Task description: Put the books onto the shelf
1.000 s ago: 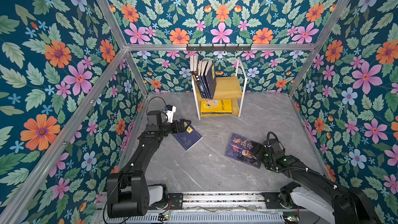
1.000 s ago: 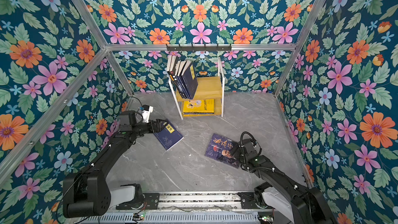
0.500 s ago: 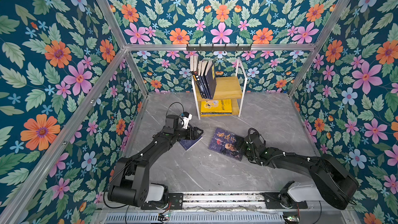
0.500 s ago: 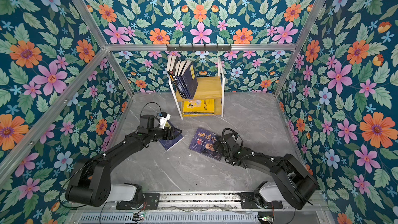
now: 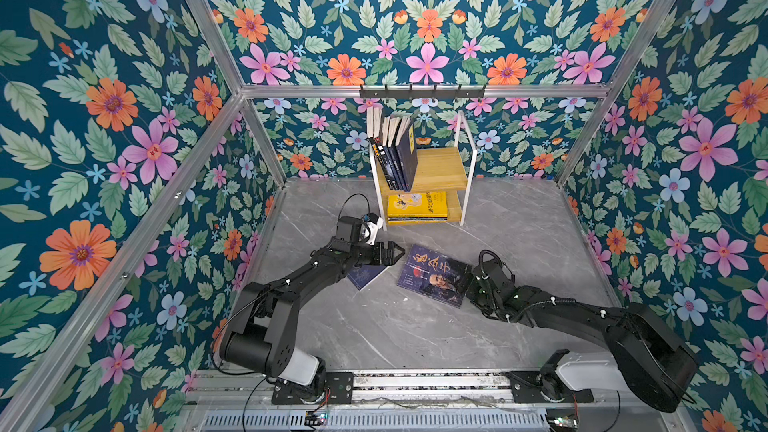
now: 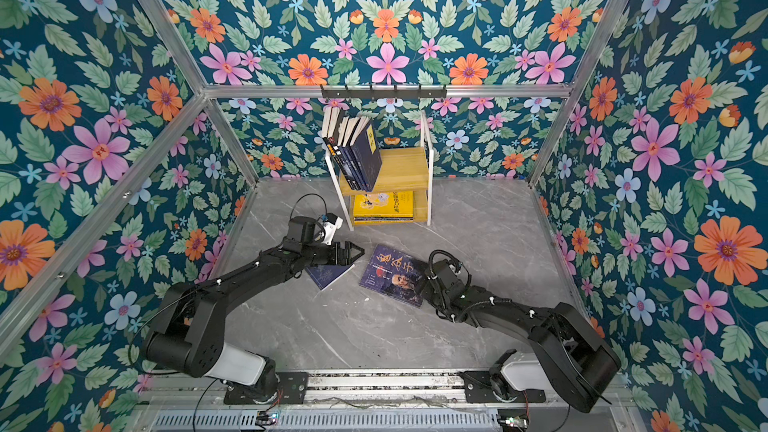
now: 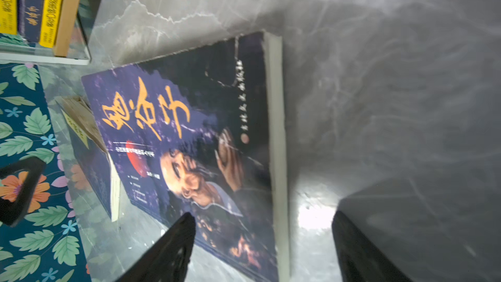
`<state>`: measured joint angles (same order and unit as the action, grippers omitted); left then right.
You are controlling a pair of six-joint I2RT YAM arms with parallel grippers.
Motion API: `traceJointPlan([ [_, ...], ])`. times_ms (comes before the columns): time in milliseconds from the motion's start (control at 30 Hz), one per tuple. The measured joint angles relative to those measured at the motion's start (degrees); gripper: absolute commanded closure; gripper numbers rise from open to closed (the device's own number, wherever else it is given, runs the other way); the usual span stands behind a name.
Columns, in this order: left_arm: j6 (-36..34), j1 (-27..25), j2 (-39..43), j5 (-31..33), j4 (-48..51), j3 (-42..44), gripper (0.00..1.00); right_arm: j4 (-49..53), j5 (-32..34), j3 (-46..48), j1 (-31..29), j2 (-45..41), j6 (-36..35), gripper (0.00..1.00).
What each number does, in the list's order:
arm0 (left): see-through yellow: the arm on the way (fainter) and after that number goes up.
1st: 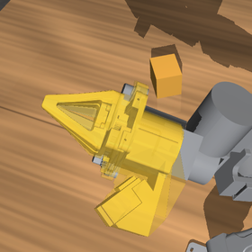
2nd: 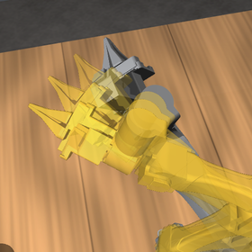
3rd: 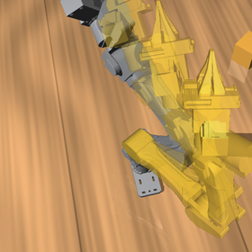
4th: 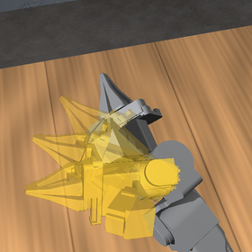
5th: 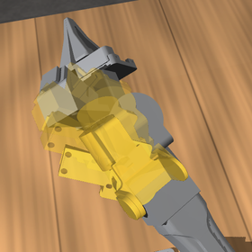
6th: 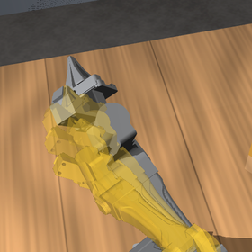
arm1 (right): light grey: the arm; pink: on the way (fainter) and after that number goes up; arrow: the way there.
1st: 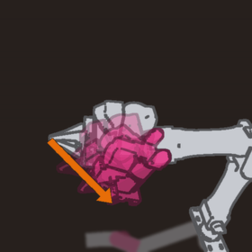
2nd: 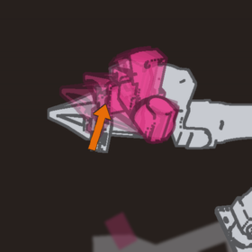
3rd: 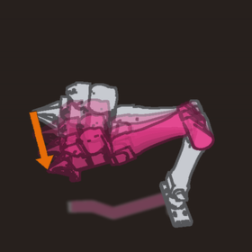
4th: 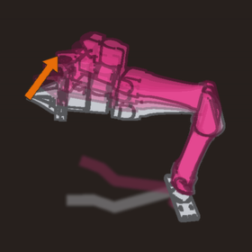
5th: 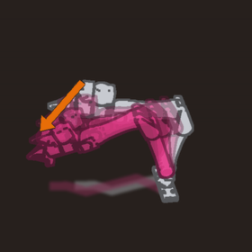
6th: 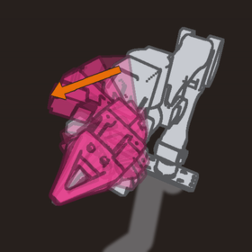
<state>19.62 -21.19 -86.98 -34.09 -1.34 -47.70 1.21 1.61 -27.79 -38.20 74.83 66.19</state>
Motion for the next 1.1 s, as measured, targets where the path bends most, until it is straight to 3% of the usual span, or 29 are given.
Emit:
traceJointPlan([
  [233,3.1,-2.8,-7.6,5.7,2.0,-5.7,0.00,0.6,-0.1,-0.1,-0.1,0.5,-0.5,0.32],
  [567,6.6,-6.2,-14.3,4.6,1.8,-6.3,0.08,-1.5,-1.5,-1.3,-0.4,3.1,-2.0,0.43],
  [767,8.4,-7.6,-15.9,3.5,-0.9,-6.0,0.17,-2.8,-1.8,-4.4,-0.4,7.2,-3.8,0.45],
  [1100,8.0,-9.2,-12.3,7.1,1.9,-6.1,0.31,-5.6,-2.2,-6.8,-0.3,11.9,-5.1,0.46],
])
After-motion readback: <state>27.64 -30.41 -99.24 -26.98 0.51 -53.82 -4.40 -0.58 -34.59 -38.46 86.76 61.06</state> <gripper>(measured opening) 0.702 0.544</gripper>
